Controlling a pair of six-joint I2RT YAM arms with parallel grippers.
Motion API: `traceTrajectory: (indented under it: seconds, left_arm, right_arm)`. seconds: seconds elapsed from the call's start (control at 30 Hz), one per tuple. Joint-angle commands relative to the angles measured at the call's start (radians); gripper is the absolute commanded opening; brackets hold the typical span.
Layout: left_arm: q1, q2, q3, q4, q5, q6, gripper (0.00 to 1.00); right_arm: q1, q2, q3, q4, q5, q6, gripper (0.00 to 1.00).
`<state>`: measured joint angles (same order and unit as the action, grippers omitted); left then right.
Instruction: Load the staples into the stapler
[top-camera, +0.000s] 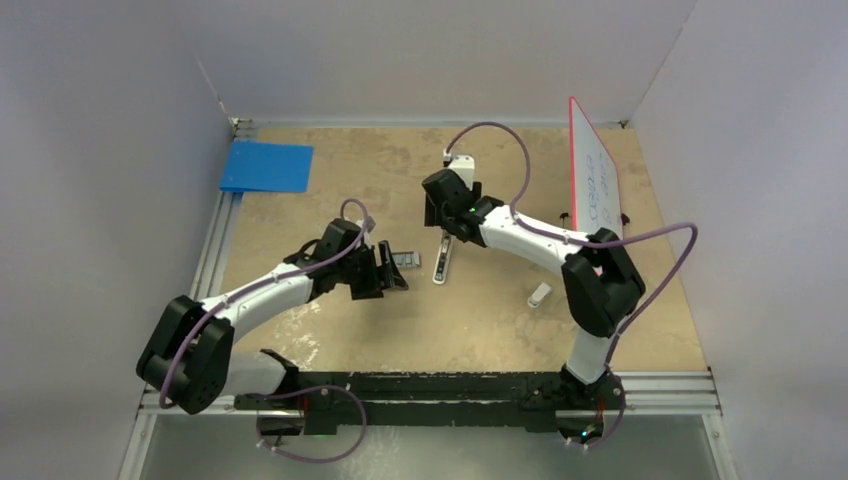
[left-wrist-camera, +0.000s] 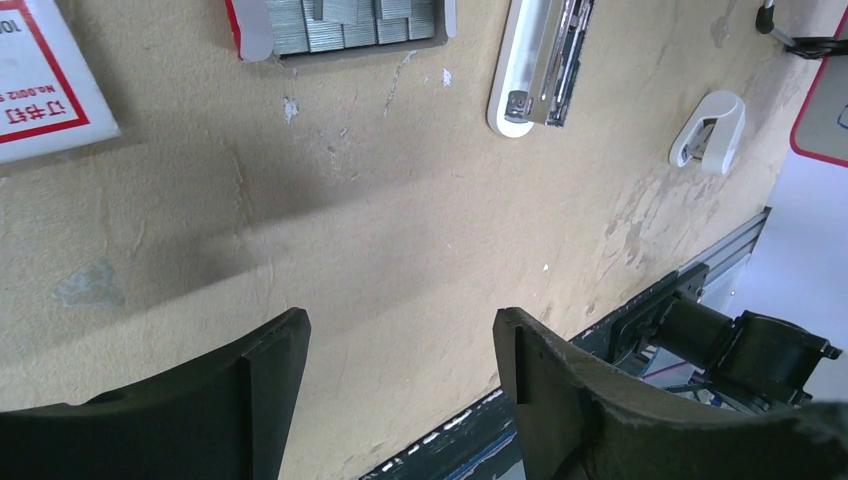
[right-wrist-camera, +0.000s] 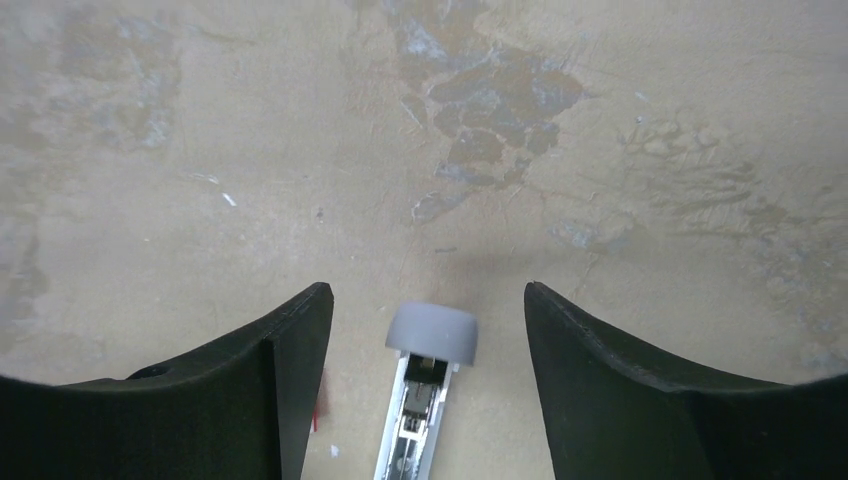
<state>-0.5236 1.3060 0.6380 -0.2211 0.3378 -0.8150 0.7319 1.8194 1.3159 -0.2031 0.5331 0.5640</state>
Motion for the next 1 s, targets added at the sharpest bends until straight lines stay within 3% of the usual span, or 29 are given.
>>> traceTrajectory:
  seconds: [0.0, 0.17, 0.33, 0.47, 0.63, 0.97]
  left_arm:
    - [0.006, -0.072, 0.043, -0.012, -0.050, 0.025, 0.69]
    - [0.006, -0.113, 0.042, -0.025, -0.073, 0.030, 0.70]
    - [0.005, -0.131, 0.039, -0.025, -0.075, 0.034, 0.70]
    - [0.005, -0.124, 0.037, -0.023, -0.074, 0.040, 0.70]
    - [0.006, -0.113, 0.029, -0.015, -0.068, 0.043, 0.70]
    - [0.005, -0.119, 0.000, 0.019, -0.051, 0.034, 0.70]
  right_arm:
    - [-0.002, -0.132, -0.003, -0.029, 0.054, 0.032, 0.73]
    - [-0.004, -0.230, -0.027, -0.142, 0.187, 0.121, 0.69]
    - [-0.015, -0.280, -0.108, -0.318, 0.370, 0.309, 0.57]
    - [-0.025, -0.279, -0.191, -0.422, 0.415, 0.439, 0.60]
    - [-0.036, -0.264, -0.255, -0.505, 0.421, 0.502, 0.70]
    - [-0.079, -0.264, -0.359, -0.427, 0.243, 0.529, 0.74]
